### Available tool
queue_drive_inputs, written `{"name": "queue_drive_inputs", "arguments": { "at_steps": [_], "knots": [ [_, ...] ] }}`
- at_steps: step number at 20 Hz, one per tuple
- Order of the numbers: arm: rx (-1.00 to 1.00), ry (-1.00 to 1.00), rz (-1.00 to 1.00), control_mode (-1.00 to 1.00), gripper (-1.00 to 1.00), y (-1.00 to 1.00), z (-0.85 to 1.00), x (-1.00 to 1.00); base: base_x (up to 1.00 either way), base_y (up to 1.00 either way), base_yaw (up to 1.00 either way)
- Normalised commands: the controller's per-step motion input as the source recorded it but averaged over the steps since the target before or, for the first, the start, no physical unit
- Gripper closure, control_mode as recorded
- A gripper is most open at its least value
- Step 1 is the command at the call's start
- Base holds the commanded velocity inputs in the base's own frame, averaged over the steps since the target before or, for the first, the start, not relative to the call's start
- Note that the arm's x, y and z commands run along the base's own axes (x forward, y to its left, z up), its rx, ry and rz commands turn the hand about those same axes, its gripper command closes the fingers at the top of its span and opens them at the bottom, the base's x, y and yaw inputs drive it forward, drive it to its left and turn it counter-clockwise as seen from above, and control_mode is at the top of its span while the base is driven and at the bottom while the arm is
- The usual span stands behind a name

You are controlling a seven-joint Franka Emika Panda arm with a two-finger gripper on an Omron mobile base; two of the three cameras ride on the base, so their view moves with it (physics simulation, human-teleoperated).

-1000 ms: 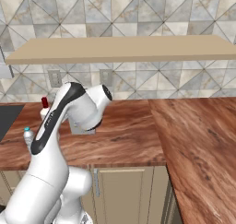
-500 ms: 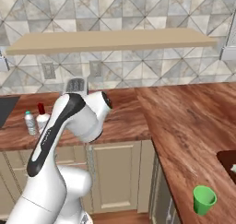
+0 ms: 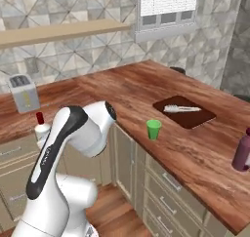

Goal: Place the drinks on the dining counter in a tight cluster.

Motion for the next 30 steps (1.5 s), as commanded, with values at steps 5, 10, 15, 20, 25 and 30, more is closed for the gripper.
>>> {"name": "queue_drive_inputs", "arguments": {
  "at_steps": [5,10,15,20,25,30],
  "knots": [
    [0.0,0.0,0.0,1.0,1.0,0.0,0.0,0.0,-0.74,0.06,-0.78],
    [0.0,0.0,0.0,1.0,1.0,0.0,0.0,0.0,-0.8,-0.17,-0.46],
    [0.0,0.0,0.0,1.0,1.0,0.0,0.0,0.0,-0.52,-0.95,-0.08],
    [0.0,0.0,0.0,1.0,1.0,0.0,0.0,0.0,-0.43,-0.98,-0.04],
    [0.0,0.0,0.0,1.0,1.0,0.0,0.0,0.0,-0.09,-0.92,0.0],
    [0.0,0.0,0.0,1.0,1.0,0.0,0.0,0.0,0.7,-0.94,0.03]
  ]
}}
